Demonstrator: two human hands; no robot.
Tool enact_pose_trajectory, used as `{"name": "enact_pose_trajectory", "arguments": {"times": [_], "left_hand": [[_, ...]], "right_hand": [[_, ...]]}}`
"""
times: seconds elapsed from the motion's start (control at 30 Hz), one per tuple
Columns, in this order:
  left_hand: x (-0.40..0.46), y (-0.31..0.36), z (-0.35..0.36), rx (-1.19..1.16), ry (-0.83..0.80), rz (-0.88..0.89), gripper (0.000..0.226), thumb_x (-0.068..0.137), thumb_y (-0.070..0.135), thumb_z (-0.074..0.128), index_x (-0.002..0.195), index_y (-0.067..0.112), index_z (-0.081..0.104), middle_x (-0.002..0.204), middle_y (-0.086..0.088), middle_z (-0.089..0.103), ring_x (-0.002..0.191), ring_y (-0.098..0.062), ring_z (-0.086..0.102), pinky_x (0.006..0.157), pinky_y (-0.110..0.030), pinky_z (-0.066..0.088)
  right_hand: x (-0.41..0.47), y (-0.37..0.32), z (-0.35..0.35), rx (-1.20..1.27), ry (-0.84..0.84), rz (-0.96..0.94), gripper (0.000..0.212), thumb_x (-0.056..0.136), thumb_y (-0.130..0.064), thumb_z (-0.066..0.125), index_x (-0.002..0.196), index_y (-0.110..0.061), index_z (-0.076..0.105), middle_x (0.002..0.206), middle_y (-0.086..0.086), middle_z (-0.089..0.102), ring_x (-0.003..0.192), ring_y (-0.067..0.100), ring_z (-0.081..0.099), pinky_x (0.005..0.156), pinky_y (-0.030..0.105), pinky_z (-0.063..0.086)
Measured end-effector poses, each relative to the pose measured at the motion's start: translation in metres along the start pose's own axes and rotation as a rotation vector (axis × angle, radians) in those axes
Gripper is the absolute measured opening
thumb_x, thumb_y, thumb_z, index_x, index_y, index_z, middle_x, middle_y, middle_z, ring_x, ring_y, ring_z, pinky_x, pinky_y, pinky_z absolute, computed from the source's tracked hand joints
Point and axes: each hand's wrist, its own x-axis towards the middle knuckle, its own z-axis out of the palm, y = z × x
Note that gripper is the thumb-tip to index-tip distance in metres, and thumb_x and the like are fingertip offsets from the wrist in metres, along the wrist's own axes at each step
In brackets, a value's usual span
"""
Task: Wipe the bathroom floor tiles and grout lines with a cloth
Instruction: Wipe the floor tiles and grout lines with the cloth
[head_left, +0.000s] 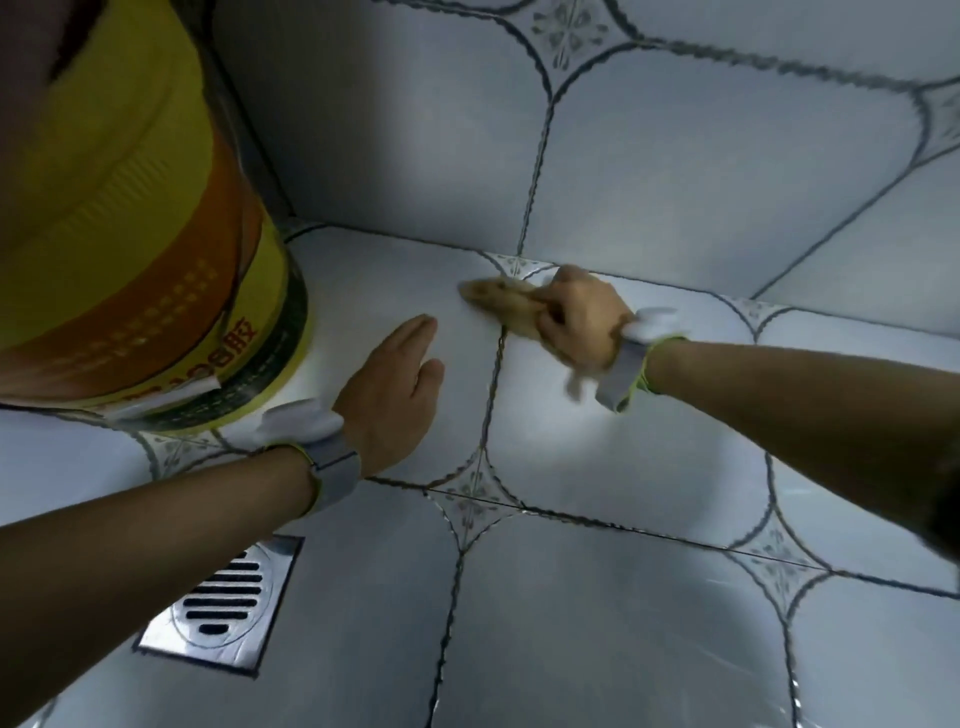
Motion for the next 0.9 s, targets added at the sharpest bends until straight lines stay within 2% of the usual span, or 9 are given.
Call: {"name": "enact_pose_trajectory", "arguments": {"times": [0.07, 0.13, 0.3, 0.4, 0.5, 0.63, 0.73, 0.8, 0.9], "left_hand": [[0.000, 0.009, 0.005, 0.022, -0.020, 0.032, 0.050, 0.102, 0.022, 0.035, 0.150, 0.012, 0.022, 0.158, 0.000, 0.018, 0.145, -0.013, 0.016, 0.111, -0.015, 0.004], [0.000, 0.012, 0.010, 0.076, -0.077, 0.083, 0.053, 0.101, 0.025, 0.037, 0.150, 0.014, 0.021, 0.159, 0.001, 0.016, 0.145, -0.012, 0.014, 0.110, -0.014, 0.003], [-0.005, 0.017, 0.036, 0.358, -0.330, 0.280, 0.074, 0.094, 0.036, 0.050, 0.152, 0.014, 0.010, 0.161, 0.000, -0.001, 0.148, -0.014, 0.001, 0.121, -0.029, 0.006], [-0.009, 0.021, 0.055, 0.425, -0.391, 0.437, 0.073, 0.094, 0.019, 0.046, 0.150, 0.010, 0.002, 0.160, -0.004, -0.005, 0.148, -0.015, -0.004, 0.121, -0.032, 0.003], [-0.005, 0.029, 0.067, 0.432, -0.388, 0.499, 0.071, 0.092, 0.012, 0.045, 0.150, 0.009, 0.004, 0.159, -0.004, -0.002, 0.148, -0.015, -0.001, 0.121, -0.028, 0.000], [0.006, 0.040, 0.081, 0.576, -0.440, 0.522, 0.070, 0.095, 0.015, 0.040, 0.149, 0.011, -0.005, 0.158, -0.004, -0.012, 0.148, -0.015, -0.007, 0.115, -0.021, -0.012], [0.014, 0.062, 0.095, 0.614, -0.433, 0.504, 0.067, 0.097, 0.018, 0.036, 0.148, 0.009, -0.007, 0.158, -0.006, -0.013, 0.148, -0.016, -0.008, 0.115, -0.023, -0.012], [0.017, 0.074, 0.101, 0.596, -0.404, 0.486, 0.066, 0.098, 0.019, 0.036, 0.149, 0.009, -0.005, 0.159, -0.006, -0.010, 0.148, -0.016, -0.006, 0.119, -0.025, -0.008], [0.019, 0.084, 0.108, 0.551, -0.366, 0.453, 0.067, 0.098, 0.022, 0.038, 0.150, 0.010, -0.002, 0.160, -0.005, -0.005, 0.148, -0.016, -0.002, 0.120, -0.030, -0.001]], "right_hand": [[0.019, 0.006, -0.006, -0.014, 0.049, 0.176, 0.027, 0.088, -0.015, 0.055, 0.110, -0.009, 0.068, 0.113, 0.015, 0.058, 0.105, 0.035, 0.057, 0.087, 0.040, 0.044], [0.005, 0.000, -0.007, -0.045, 0.018, 0.179, 0.027, 0.088, -0.017, 0.055, 0.110, -0.010, 0.068, 0.114, 0.012, 0.058, 0.104, 0.034, 0.058, 0.085, 0.039, 0.043], [-0.151, -0.011, 0.002, 0.140, -0.270, -0.267, 0.025, 0.093, -0.028, 0.060, 0.114, -0.020, 0.070, 0.102, 0.004, 0.058, 0.091, 0.022, 0.058, 0.079, 0.030, 0.046], [-0.227, 0.004, 0.003, 0.179, -0.452, -0.433, 0.028, 0.093, -0.034, 0.061, 0.120, -0.032, 0.067, 0.108, -0.004, 0.057, 0.096, 0.014, 0.056, 0.083, 0.024, 0.048], [-0.229, 0.042, 0.002, 0.187, -0.264, -0.372, 0.030, 0.085, -0.023, 0.069, 0.115, -0.024, 0.072, 0.101, 0.000, 0.062, 0.090, 0.016, 0.060, 0.079, 0.025, 0.049], [-0.164, 0.106, -0.015, 0.134, 0.065, 0.035, 0.025, 0.085, -0.010, 0.065, 0.107, -0.017, 0.074, 0.097, 0.005, 0.060, 0.087, 0.025, 0.061, 0.075, 0.034, 0.049], [-0.120, 0.144, -0.026, 0.077, 0.201, 0.376, 0.025, 0.085, -0.016, 0.058, 0.105, -0.020, 0.074, 0.097, 0.009, 0.058, 0.094, 0.031, 0.058, 0.070, 0.029, 0.035], [-0.113, 0.139, -0.023, 0.056, 0.198, 0.420, 0.022, 0.085, -0.017, 0.056, 0.100, -0.018, 0.072, 0.098, 0.010, 0.057, 0.094, 0.032, 0.057, 0.070, 0.032, 0.035], [-0.152, 0.116, -0.016, 0.088, 0.149, 0.265, 0.015, 0.086, -0.017, 0.057, 0.096, -0.016, 0.068, 0.093, 0.005, 0.053, 0.084, 0.029, 0.057, 0.071, 0.037, 0.044]]}}
